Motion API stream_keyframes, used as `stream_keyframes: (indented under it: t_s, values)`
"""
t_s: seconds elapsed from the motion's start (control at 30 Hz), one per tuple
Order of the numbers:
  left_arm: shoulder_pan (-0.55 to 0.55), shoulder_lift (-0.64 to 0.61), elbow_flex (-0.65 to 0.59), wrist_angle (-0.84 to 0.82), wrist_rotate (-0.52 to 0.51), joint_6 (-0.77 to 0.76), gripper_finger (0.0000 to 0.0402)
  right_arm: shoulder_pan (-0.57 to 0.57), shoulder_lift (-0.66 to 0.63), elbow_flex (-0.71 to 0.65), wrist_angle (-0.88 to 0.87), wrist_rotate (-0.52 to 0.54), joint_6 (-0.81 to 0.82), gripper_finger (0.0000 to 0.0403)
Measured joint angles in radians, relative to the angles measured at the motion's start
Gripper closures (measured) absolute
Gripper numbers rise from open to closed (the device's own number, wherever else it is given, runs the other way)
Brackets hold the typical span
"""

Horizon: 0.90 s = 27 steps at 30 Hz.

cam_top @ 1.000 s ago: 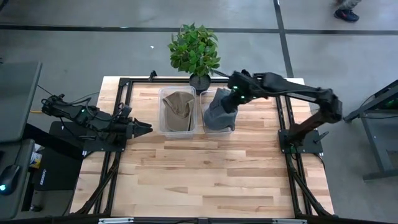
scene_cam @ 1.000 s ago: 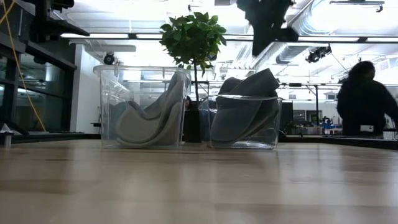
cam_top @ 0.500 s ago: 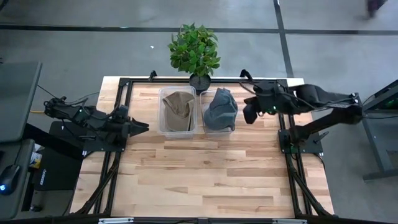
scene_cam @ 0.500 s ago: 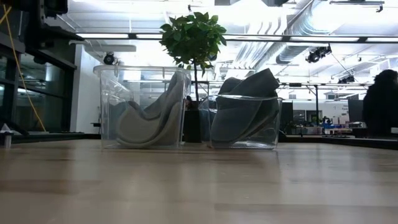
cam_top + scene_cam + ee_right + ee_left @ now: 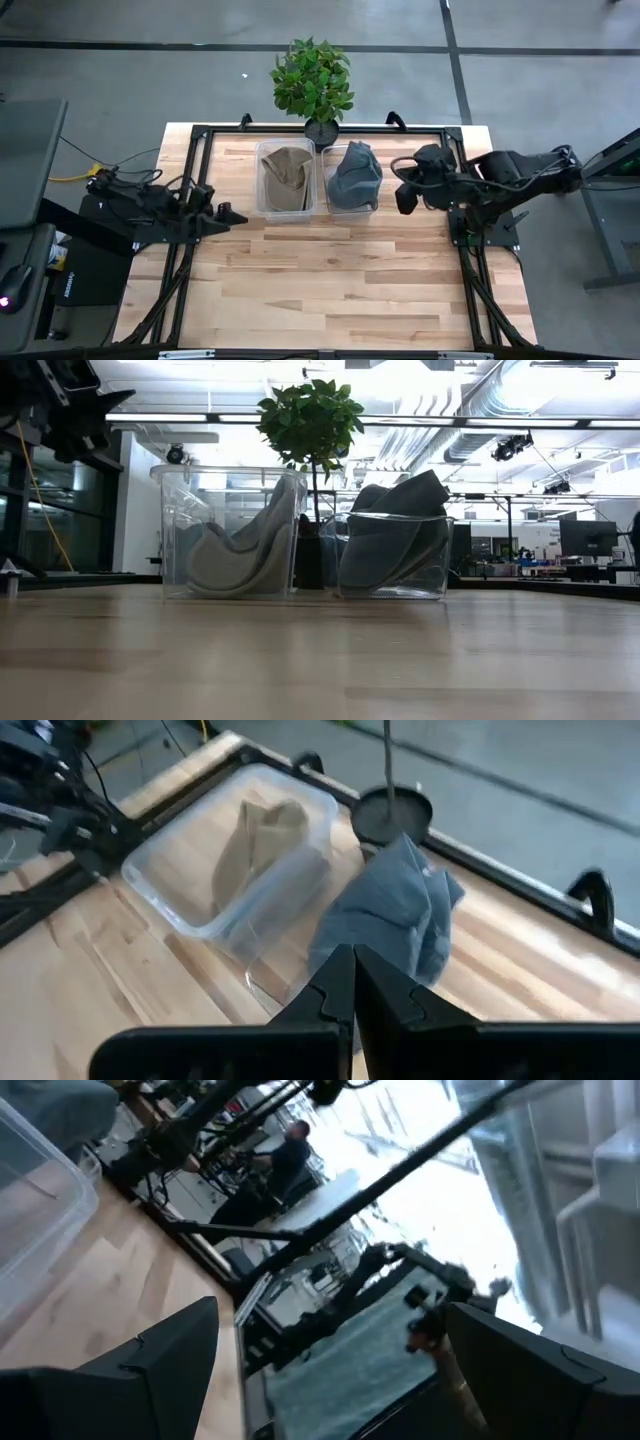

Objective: Pick & Place hat
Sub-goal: Return to Home Position

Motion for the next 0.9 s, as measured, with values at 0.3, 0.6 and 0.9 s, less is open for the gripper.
stream_keyframes:
  t_s: [0.3, 0.6, 0.9]
  values:
    - [0.001, 0.003, -0.057, -0.015, -0.066, 0.026, 0.0053, 0.176, -0.066, -0.209, 0.260, 0.156, -0.008, 0.0403]
    - [0.134, 0.002, -0.090, -0.014, 0.089, -0.059, 0.0053, 0.242, -0.245, -0.572, 0.812, 0.215, -0.191, 0.0403]
    - [0.400, 0.002, -0.092, -0.067, 0.281, -0.133, 0.0053, 0.242, -0.416, -0.933, 1.419, 0.190, -0.495, 0.0403]
